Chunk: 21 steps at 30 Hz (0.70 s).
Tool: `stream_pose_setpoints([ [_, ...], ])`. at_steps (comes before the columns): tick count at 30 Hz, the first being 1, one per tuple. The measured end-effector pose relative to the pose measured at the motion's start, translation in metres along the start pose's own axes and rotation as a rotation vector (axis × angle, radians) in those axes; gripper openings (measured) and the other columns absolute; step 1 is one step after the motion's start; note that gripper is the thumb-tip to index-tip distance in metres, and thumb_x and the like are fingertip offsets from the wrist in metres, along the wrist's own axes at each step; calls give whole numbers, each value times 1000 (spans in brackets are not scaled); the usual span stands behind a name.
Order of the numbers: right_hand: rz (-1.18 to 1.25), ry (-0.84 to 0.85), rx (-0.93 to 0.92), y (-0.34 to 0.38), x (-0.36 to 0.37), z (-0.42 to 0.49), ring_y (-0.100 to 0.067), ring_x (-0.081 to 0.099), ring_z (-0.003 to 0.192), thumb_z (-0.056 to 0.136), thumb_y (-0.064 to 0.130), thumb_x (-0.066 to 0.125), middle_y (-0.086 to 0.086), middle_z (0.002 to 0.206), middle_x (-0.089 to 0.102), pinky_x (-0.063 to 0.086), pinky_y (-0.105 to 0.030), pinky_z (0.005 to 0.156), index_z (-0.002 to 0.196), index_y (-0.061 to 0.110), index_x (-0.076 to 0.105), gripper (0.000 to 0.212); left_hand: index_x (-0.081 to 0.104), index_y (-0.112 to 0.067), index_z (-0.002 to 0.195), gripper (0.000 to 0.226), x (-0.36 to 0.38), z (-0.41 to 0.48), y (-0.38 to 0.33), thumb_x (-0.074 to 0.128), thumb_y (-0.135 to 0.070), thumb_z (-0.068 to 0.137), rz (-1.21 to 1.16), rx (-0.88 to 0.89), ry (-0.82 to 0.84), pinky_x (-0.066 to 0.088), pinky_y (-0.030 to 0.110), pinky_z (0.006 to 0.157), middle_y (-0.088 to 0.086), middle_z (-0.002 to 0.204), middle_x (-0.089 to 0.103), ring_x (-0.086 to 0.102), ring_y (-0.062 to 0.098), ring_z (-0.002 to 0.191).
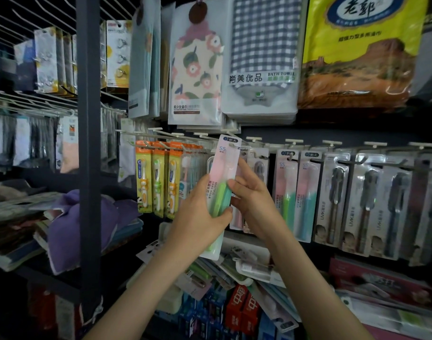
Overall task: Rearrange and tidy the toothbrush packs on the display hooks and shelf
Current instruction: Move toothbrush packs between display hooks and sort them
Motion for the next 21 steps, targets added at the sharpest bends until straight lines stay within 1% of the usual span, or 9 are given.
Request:
stream_pose_setpoints([
  [3, 29, 5, 14, 4, 1, 1, -31, 63, 101, 93, 2, 49, -28, 120, 57, 52, -41, 86, 137, 27, 46, 51, 33, -30, 140, 70, -9, 4, -6, 69, -38, 80, -72, -68, 45, 51, 33, 79, -9, 111, 61, 61, 11, 93],
  [6, 22, 6, -2, 13, 4, -1, -32, 62, 101, 91, 4, 50, -27, 121, 57, 49, -44, 86, 135, 23, 48, 48, 42, -34, 127, 59, -18, 8, -13, 73, -33, 77, -215, -150, 87, 53, 36, 80, -11, 97, 64, 63, 10, 86],
  [8, 2, 7, -17, 19, 8, -1, -32, 61, 98, 91, 7, 52, -30, 122, 54, 48, -43, 82, 135, 22, 48, 47, 43, -35, 123, 54, -25, 10, -17, 72, -33, 77, -223, -165, 107, 51, 32, 79, -13, 97, 62, 61, 8, 88],
  [10, -10, -18, -15, 24, 12, -3, -30, 59, 96, 93, 8, 52, -35, 121, 49, 50, -40, 80, 134, 24, 47, 45, 43, -35, 119, 50, -33, 11, -21, 70, -34, 78, -220, -170, 122, 47, 26, 70, -15, 95, 58, 58, 4, 86],
  [12, -20, 0, -27, 25, 17, -3, -29, 56, 95, 94, 9, 52, -38, 103, 46, 52, -38, 79, 127, 33, 51, 41, 42, -35, 115, 45, -39, 10, -22, 69, -35, 79, -207, -178, 140, 41, 21, 64, -15, 93, 57, 55, -1, 81],
  [14, -52, 35, -41, 22, 21, -2, -30, 55, 93, 94, 9, 51, -21, 94, 49, 51, -34, 76, 124, 38, 54, 42, 40, -36, 115, 45, -44, 7, -22, 69, -36, 80, -151, -153, 145, 47, 25, 67, -12, 95, 61, 59, 4, 82],
  [16, -86, 47, -38, 17, 22, -4, -29, 56, 91, 95, 5, 49, -19, 96, 50, 50, -31, 72, 135, 33, 45, 49, 36, -38, 117, 49, -41, 1, -17, 69, -37, 80, -80, -106, 161, 51, 29, 73, -13, 97, 62, 62, 7, 84],
  [19, -150, 32, -23, 7, 17, -14, -29, 62, 96, 95, -1, 45, -29, 105, 59, 53, -37, 81, 143, 31, 35, 59, 29, -39, 126, 61, -23, -14, -2, 70, -34, 81, -123, -71, 196, 52, 30, 77, -17, 100, 61, 62, 4, 87],
  [21, -214, 13, -8, 2, 11, -21, -30, 63, 98, 95, -1, 44, -25, 108, 64, 50, -42, 88, 144, 33, 33, 61, 24, -40, 130, 66, -8, -25, 9, 68, -27, 83, -184, -56, 171, 52, 24, 74, -11, 103, 61, 61, 1, 83],
])
Point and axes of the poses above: each hand's wrist, its own z-axis towards the middle knuckle, its own x-axis out of the palm, y = z × x, the point moved 5 cm from there along z, towards the middle knuckle
